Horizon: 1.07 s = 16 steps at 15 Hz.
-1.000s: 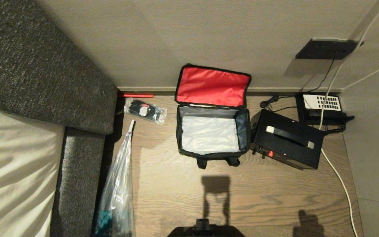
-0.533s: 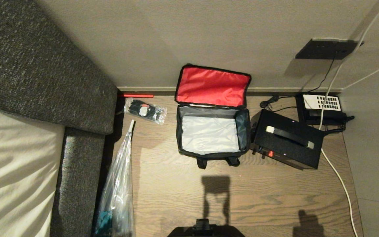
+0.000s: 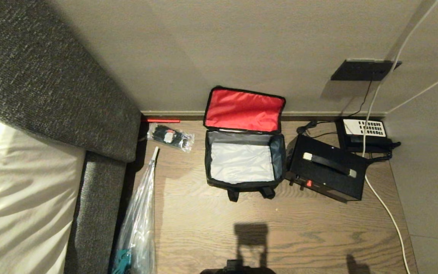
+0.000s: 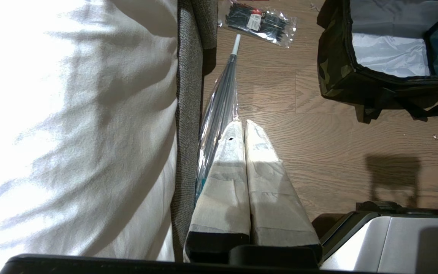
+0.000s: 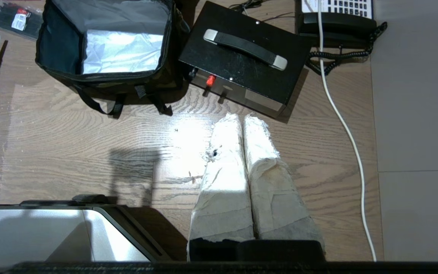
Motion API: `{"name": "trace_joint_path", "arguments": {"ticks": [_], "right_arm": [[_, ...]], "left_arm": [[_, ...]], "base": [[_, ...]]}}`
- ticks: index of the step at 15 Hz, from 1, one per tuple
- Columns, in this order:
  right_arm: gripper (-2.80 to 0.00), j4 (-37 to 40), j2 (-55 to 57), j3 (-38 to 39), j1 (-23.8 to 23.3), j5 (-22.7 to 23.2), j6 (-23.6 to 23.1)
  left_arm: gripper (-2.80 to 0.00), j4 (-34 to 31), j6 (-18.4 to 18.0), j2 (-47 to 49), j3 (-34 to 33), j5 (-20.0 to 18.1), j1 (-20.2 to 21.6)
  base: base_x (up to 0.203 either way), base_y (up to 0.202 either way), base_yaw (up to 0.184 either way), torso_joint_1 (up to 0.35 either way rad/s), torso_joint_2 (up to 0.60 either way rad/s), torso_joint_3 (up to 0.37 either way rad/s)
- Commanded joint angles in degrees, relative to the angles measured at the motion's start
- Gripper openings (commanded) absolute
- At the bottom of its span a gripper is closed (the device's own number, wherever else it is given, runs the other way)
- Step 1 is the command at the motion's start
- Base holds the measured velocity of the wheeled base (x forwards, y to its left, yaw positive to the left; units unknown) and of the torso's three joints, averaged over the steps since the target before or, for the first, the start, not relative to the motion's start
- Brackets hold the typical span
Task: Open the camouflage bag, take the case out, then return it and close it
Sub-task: Grip the handle again
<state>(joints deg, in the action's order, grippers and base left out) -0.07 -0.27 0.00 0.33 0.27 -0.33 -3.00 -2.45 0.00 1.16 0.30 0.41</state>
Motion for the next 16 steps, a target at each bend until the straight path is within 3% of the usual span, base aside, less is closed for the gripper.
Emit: {"name": "trace_joint_path", "arguments": {"ticks": [1, 9, 11, 12, 14, 16], "right_arm": [[-2.8, 0.0, 0.2, 0.0, 0.0, 0.0, 0.0], [-2.8, 0.2, 0.2, 0.0, 0.0, 0.2, -2.0], [-2.8, 1.7, 0.2, -3.9, 0.0, 0.3, -0.8], [-2.8, 6.4, 0.2, -8.8, 0.0, 0.8, -0.7], [-2.8, 29.4, 0.4, -24.8, 0.0, 4.5, -0.4], [-2.8, 44.2, 4.7, -33.7, 0.1, 7.3, 0.2]], "left_arm": [[-2.8, 0.0, 0.0, 0.0, 0.0, 0.1, 0.0], [-2.8, 0.1, 0.0, 0.0, 0.0, -0.1, 0.0], [-2.8, 0.1, 0.0, 0.0, 0.0, -0.1, 0.0], [-2.8, 0.1, 0.0, 0.0, 0.0, 0.0, 0.0], [-2.8, 0.1, -0.1, 0.0, 0.0, 0.0, 0.0], [-2.8, 0.1, 0.1, 0.0, 0.0, -0.1, 0.0]], "base": [[0.0, 0.0, 0.0, -0.001, 0.0, 0.056], [0.0, 0.0, 0.0, -0.001, 0.0, 0.005], [0.0, 0.0, 0.0, 0.0, 0.0, 0.0], [0.0, 0.0, 0.0, 0.0, 0.0, 0.0], [0.0, 0.0, 0.0, 0.0, 0.0, 0.0], [0.0, 0.0, 0.0, 0.0, 0.0, 0.0]]}}
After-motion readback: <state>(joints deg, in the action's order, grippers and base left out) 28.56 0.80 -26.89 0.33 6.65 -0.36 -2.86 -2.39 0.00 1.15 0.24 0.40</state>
